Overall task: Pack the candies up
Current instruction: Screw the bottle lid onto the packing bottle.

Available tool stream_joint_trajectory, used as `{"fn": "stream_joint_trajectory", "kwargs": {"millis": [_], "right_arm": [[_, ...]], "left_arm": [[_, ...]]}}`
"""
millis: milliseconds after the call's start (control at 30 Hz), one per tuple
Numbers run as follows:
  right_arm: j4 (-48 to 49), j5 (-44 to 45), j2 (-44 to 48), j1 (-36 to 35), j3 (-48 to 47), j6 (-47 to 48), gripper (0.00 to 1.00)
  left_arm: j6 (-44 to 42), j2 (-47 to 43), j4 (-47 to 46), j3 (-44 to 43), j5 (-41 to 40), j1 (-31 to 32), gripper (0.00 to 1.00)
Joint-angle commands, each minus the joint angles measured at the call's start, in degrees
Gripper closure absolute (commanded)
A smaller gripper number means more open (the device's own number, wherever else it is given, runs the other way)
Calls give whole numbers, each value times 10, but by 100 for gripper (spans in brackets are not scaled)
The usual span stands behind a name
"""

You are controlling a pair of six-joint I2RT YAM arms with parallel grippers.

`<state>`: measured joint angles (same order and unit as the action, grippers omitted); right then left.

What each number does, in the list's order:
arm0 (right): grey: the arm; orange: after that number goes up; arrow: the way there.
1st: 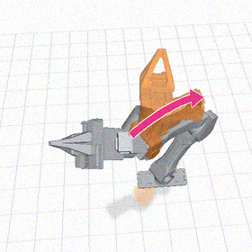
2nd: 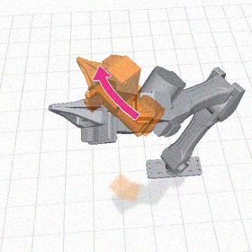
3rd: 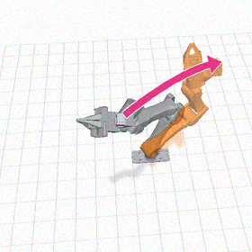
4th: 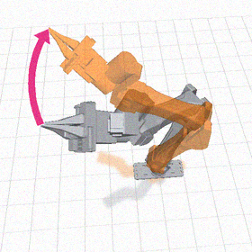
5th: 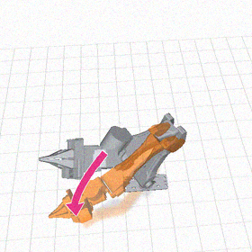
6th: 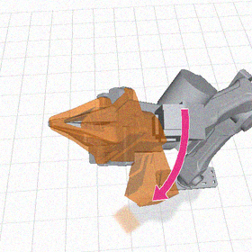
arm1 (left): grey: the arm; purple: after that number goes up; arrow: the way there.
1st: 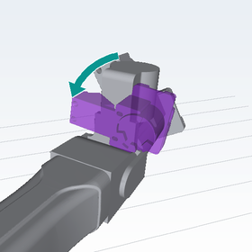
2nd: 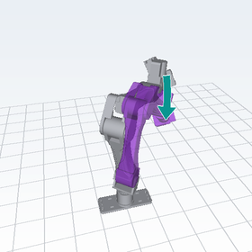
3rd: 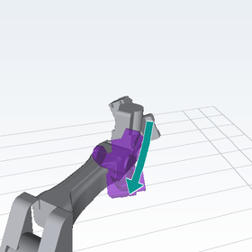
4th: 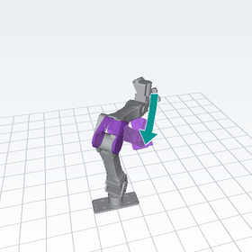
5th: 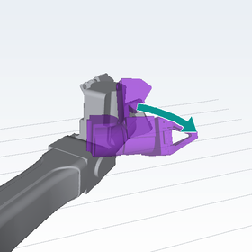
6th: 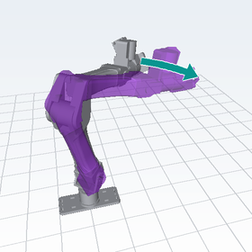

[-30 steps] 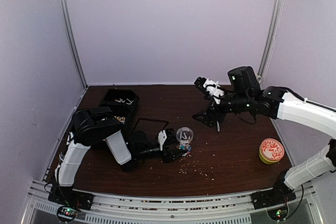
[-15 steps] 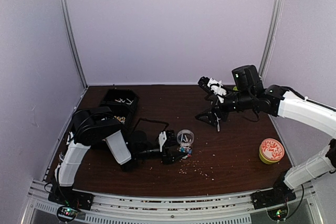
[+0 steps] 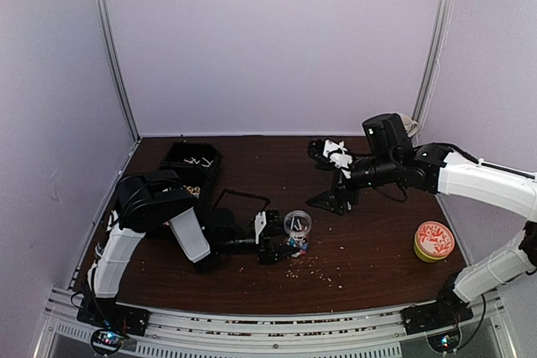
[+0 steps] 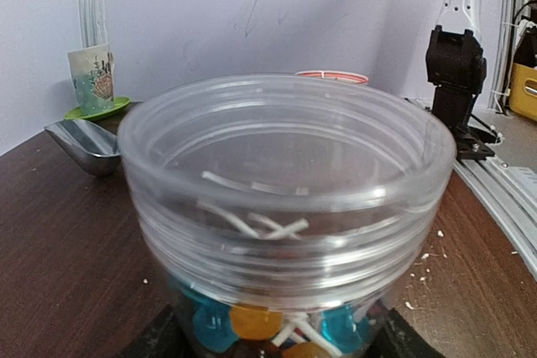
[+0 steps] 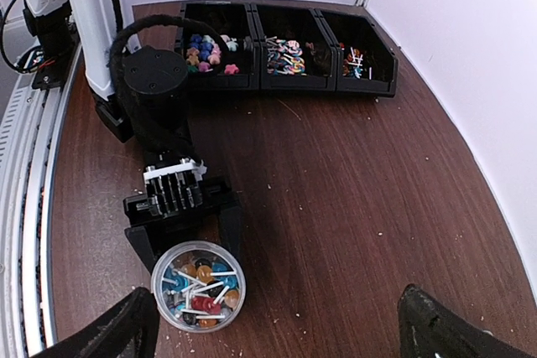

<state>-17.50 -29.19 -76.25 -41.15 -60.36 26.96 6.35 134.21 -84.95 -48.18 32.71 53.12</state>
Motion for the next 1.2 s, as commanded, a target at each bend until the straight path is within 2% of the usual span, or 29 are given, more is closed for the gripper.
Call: {"fn": "stream_joint_trajectory", "kwargs": {"millis": [0,233,400,833,1167], "right_arm": [[5,-22,-12,-6,-4,36,1],[-48,-34,-33,-10,-21,95,1],[-56,-69,-62,-11,-32,106,0],[-163,-116,-121,-26,-72,156,2],[-121,-89,-133,-35,-57,126,4]], "left_arm": [[1,21,4,-2,33,-3,55],[1,22,-1,-2,54,-4,55],[4,24,-2,-3,64,-6,55],[10,29,9,-9,76,-5,55],[9,31,27,-17,79,-6,55]]}}
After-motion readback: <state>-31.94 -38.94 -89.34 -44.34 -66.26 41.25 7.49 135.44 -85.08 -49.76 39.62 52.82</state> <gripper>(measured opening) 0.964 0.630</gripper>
